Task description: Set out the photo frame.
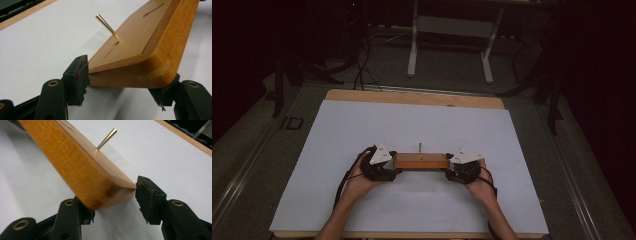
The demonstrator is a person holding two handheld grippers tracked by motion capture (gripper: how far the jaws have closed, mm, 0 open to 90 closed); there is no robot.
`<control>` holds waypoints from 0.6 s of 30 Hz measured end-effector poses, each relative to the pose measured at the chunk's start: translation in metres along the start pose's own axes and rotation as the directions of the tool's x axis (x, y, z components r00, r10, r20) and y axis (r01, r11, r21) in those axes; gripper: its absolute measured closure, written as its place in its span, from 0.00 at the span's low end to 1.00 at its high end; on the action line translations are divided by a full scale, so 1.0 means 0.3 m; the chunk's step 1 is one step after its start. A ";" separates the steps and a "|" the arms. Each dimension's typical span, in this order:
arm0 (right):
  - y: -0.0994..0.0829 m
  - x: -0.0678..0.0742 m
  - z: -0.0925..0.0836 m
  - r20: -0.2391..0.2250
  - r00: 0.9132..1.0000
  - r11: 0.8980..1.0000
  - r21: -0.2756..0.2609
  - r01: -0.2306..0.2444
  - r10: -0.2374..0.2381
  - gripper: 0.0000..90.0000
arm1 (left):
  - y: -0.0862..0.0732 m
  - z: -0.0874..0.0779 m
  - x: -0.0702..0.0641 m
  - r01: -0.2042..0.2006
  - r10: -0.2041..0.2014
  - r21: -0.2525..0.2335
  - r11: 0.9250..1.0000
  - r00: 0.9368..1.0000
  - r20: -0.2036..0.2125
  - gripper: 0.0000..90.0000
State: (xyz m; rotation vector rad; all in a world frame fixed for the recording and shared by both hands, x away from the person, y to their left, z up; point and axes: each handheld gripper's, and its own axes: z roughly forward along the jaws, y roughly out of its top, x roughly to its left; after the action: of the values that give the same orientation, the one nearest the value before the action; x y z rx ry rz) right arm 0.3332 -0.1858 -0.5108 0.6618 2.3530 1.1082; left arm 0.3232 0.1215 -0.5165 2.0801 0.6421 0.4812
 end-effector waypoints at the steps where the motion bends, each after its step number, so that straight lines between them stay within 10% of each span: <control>1: 0.001 -0.001 -0.001 -0.002 1.000 1.000 -0.003 -0.002 0.001 0.57 | 0.001 0.002 0.002 0.005 -0.005 -0.007 1.000 1.000 0.000 0.43; 18: 0.008 -0.020 -0.005 -0.028 1.000 1.000 -0.026 -0.006 0.005 0.58 | 0.032 0.048 0.007 -0.013 0.013 -0.028 1.000 1.000 0.014 0.50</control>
State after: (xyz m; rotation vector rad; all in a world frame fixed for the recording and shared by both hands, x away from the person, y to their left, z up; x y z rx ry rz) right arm 0.3376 -0.1889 -0.5071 0.6474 2.3574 1.1564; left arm 0.3354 0.1091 -0.5159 2.0604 0.6105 0.4799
